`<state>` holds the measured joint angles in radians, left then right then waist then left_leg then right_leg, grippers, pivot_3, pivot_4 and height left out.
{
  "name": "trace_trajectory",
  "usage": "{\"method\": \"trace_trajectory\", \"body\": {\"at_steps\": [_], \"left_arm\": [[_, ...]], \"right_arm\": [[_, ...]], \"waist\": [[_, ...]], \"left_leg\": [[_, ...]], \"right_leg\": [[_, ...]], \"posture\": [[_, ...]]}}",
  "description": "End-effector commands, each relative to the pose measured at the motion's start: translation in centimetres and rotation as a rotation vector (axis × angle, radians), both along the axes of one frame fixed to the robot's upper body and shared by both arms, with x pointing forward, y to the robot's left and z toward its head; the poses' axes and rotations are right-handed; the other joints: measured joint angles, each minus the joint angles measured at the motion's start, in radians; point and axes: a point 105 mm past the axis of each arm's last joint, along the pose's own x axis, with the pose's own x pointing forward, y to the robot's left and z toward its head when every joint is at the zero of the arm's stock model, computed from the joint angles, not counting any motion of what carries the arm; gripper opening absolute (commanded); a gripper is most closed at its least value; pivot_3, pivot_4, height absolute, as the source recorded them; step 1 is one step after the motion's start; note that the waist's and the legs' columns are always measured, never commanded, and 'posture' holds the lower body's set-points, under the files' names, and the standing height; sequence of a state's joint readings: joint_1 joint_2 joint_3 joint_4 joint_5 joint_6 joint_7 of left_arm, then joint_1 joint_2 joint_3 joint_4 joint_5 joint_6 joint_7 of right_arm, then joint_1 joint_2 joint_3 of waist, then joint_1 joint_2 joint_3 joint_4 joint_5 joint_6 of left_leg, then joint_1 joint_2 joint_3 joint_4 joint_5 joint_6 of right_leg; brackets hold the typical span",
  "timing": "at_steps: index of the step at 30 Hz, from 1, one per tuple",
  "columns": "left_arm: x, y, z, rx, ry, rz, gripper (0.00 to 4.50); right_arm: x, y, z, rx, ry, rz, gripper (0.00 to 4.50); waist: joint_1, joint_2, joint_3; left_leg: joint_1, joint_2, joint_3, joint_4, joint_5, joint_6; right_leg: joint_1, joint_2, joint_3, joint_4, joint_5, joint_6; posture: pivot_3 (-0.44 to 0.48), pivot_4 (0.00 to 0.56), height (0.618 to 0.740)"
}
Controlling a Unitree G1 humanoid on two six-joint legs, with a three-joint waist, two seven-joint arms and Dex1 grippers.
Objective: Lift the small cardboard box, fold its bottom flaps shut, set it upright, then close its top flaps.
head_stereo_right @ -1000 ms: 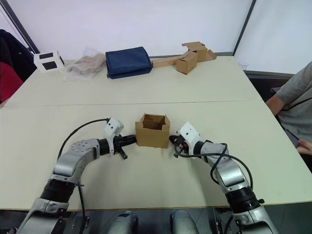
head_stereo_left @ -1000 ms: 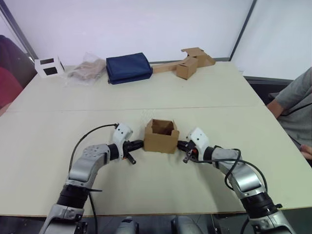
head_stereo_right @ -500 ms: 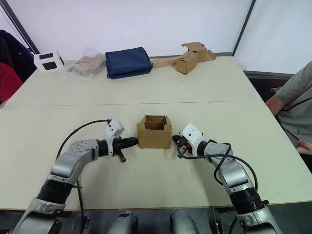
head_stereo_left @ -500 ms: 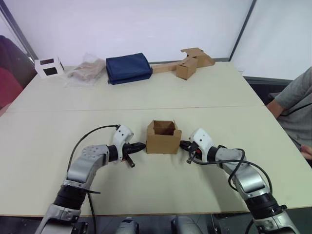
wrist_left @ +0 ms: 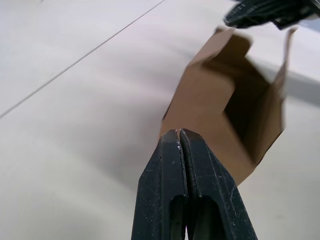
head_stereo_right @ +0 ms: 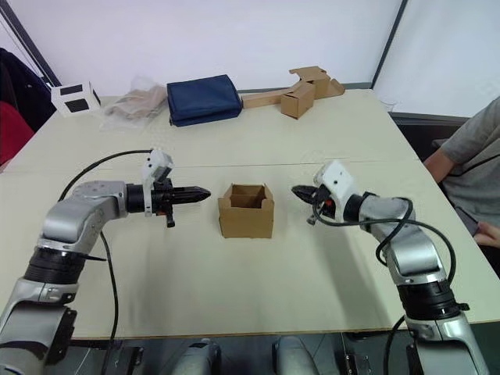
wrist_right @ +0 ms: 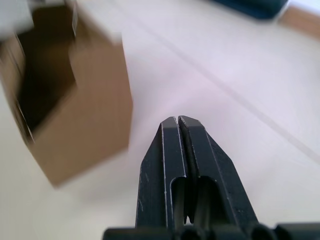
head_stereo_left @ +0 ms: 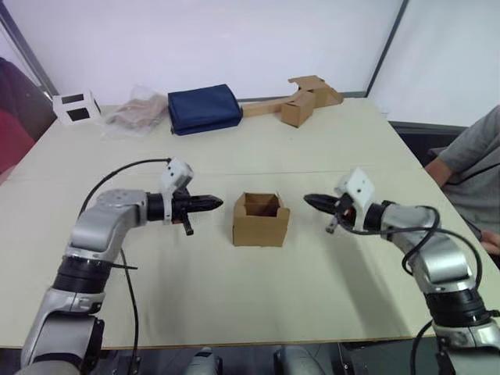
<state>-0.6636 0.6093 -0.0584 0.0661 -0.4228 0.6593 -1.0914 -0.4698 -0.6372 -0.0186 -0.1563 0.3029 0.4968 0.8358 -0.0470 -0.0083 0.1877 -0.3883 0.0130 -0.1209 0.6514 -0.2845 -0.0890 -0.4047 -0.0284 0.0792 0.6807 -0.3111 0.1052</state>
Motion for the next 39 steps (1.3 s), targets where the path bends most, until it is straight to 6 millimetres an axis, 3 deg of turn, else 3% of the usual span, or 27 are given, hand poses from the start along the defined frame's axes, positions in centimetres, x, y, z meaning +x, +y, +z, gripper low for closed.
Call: {"method": "trace_trajectory", "body": {"at_steps": [1, 7, 18, 27, 39], "left_arm": [[0.7, -0.7, 1.2, 0.009, -0.066, -0.022, 0.03], [1.1, -2.2, 0.5, 0.008, -0.076, -0.055, 0.03], [1.1, -3.3, -2.1, 0.031, -0.059, -0.059, 0.03], [1.2, -3.3, -2.4, 0.031, -0.054, -0.05, 0.03], [1.6, -3.1, -2.3, 0.034, -0.062, -0.039, 0.03]], "right_arm": [[-0.3, 1.4, 2.0, 0.042, -0.044, 0.053, 0.0], [-0.6, 3.8, 1.4, 0.012, -0.032, 0.134, 0.0], [-0.8, 5.1, -0.1, -0.052, -0.002, 0.184, 0.0], [0.1, 5.5, -2.2, -0.123, 0.036, 0.196, 0.0], [0.6, 5.2, -1.1, -0.11, 0.013, 0.202, 0.0]], "waist": [[0.001, 0.0, 0.0], [0.001, 0.0, 0.0], [0.001, 0.0, 0.0], [0.001, 0.0, 0.0], [0.002, 0.0, 0.0]], "left_leg": [[0.0, 0.0, 0.0, 0.0, 0.0, 0.0], [0.0, 0.0, 0.0, 0.0, 0.0, 0.0], [-0.001, 0.0, 0.0, 0.0, 0.0, 0.0], [-0.001, 0.0, 0.0, 0.001, 0.0, 0.0], [-0.001, 0.0, 0.0, 0.001, 0.0, 0.0]], "right_leg": [[0.0, 0.0, 0.0, 0.0, 0.0, 0.0], [0.0, 0.0, 0.0, 0.0, 0.0, 0.0], [-0.001, 0.0, 0.0, 0.0, 0.0, 0.0], [-0.001, 0.0, 0.0, 0.0, 0.0, 0.0], [-0.001, 0.0, 0.0, 0.0, 0.0, 0.0]], "posture": [[0.0, 0.15, 0.74], [0.0, 0.15, 0.74], [0.0, 0.15, 0.74], [0.0, 0.15, 0.74], [0.0, 0.15, 0.74]]}}
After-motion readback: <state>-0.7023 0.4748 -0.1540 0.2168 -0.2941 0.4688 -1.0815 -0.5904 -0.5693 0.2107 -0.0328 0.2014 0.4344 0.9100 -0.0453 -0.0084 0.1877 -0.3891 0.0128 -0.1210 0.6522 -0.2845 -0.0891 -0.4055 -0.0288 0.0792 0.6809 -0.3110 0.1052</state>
